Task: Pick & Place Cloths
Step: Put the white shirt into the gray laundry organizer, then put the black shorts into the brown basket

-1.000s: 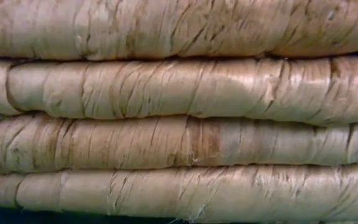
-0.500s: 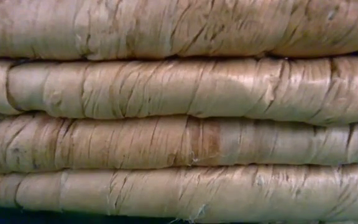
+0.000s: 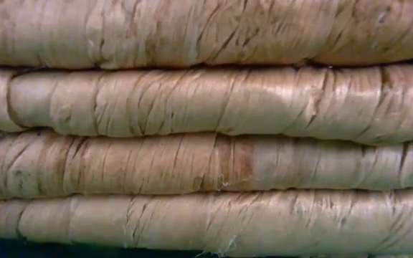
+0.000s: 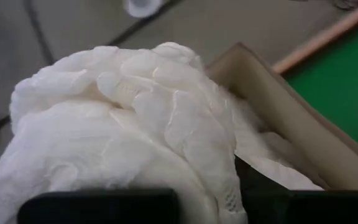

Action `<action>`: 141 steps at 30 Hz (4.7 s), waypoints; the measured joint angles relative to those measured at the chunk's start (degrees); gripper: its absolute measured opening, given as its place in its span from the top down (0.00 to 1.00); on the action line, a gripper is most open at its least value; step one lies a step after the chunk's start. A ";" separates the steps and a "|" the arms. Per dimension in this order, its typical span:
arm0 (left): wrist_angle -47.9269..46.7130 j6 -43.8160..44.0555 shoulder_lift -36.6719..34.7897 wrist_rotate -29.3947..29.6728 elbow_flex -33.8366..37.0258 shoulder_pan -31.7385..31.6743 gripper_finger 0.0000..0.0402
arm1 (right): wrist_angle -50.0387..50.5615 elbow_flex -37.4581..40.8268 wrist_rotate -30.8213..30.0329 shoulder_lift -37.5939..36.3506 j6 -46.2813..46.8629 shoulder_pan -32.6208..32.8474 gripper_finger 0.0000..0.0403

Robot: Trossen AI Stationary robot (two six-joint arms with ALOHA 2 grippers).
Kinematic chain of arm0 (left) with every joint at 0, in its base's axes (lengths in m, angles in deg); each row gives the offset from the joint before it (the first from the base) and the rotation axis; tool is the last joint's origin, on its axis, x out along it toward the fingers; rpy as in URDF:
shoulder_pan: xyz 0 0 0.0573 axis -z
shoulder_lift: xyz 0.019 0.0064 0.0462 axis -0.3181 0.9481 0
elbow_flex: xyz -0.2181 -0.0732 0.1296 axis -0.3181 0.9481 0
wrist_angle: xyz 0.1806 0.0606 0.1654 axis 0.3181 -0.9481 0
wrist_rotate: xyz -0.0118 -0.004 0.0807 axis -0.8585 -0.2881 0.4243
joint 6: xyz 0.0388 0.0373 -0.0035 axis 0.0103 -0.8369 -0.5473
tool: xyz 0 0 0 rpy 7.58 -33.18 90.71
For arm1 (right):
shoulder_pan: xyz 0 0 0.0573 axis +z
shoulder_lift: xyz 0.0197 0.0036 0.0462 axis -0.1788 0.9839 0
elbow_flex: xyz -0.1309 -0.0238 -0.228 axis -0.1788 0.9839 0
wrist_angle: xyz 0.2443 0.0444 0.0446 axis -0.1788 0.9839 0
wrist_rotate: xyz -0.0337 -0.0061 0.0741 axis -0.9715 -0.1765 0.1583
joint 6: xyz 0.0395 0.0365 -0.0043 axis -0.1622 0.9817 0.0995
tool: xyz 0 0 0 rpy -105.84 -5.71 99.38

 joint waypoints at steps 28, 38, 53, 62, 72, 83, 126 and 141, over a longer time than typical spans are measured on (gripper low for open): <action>-0.03 -1.82 0.45 -5.57 13.63 -1.81 0.68 | 1.75 0.15 0.03 0.00 1.82 0.00 0.46; -0.01 -3.70 0.40 -6.22 8.77 -2.52 0.39 | 1.73 0.17 -0.46 0.00 1.80 0.00 0.46; 0.14 -10.27 -8.19 -29.93 6.64 -2.78 0.65 | 1.75 0.17 -1.40 0.00 1.84 0.00 0.46; 0.72 -9.89 -13.27 -30.05 21.15 -2.78 0.96 | 2.01 0.38 -1.40 0.00 1.81 0.00 0.46; 9.86 -6.25 -16.55 -24.81 45.33 -2.75 1.00 | 2.36 2.34 -1.40 0.00 2.80 0.00 0.46; 13.53 -3.07 -16.58 -15.41 57.84 -3.66 1.00 | 2.37 5.37 -1.40 0.00 4.34 0.00 0.46; 23.08 0.47 -39.52 -21.30 24.02 4.05 1.00 | 20.79 37.57 9.75 -19.95 34.22 6.27 0.46; 33.63 1.12 -42.76 -21.11 36.34 8.20 1.00 | 12.82 64.33 15.23 -29.06 43.80 28.15 0.46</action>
